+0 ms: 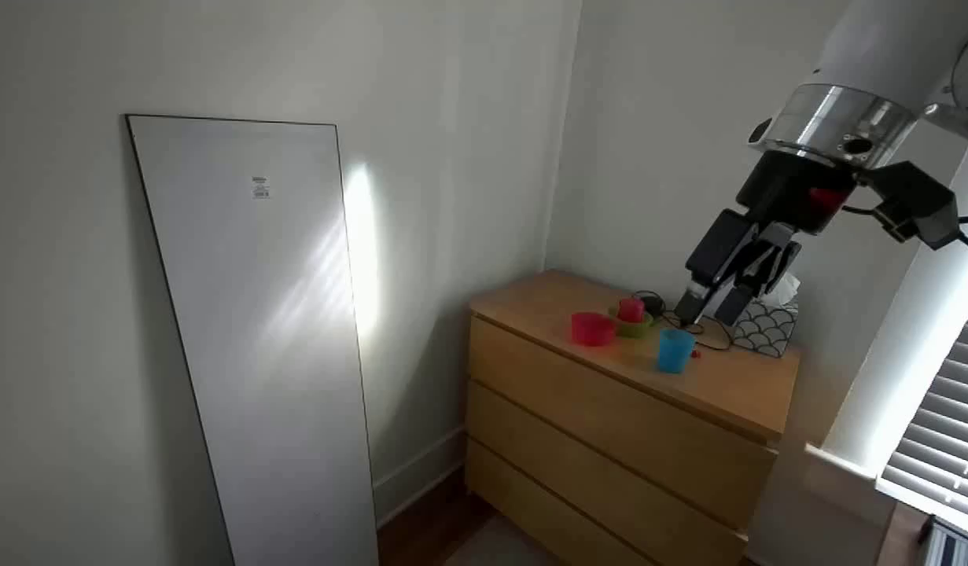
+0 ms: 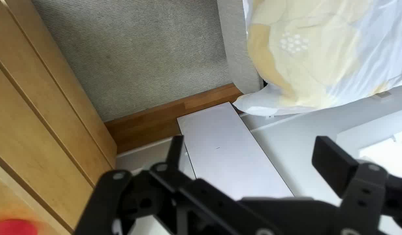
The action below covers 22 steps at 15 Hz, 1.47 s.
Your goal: Put the cup into the bowl
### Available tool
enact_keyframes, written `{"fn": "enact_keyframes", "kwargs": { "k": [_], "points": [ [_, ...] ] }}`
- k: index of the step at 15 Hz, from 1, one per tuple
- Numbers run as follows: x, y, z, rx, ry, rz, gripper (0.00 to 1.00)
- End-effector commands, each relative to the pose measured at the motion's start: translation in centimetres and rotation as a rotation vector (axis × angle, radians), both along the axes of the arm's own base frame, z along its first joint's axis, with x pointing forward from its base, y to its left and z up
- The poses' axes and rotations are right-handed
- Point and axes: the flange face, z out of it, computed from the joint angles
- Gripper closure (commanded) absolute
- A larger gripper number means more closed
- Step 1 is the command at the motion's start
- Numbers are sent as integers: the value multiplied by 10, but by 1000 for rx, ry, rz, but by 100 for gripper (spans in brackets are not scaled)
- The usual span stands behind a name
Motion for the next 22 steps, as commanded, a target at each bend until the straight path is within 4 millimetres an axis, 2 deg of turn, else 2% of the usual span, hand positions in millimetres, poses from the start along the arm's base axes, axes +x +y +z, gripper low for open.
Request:
{"fn": "enact_keyframes", "kwargs": {
  "k": [1,3,11,12,14,17,22],
  "points": [
    [-1,-1,-3,-3,9,-1,0],
    [-1,-2,-11,-9,27,-3,0],
    [0,-2,-13,-9,31,-3,0],
    [9,-9,-9,10,25,-26,0],
    [29,-34,0,46,18,-89,0],
    [49,-78,9,104,1,-180,0],
    [84,-161,-6,109,-38,-290,0]
  ]
}}
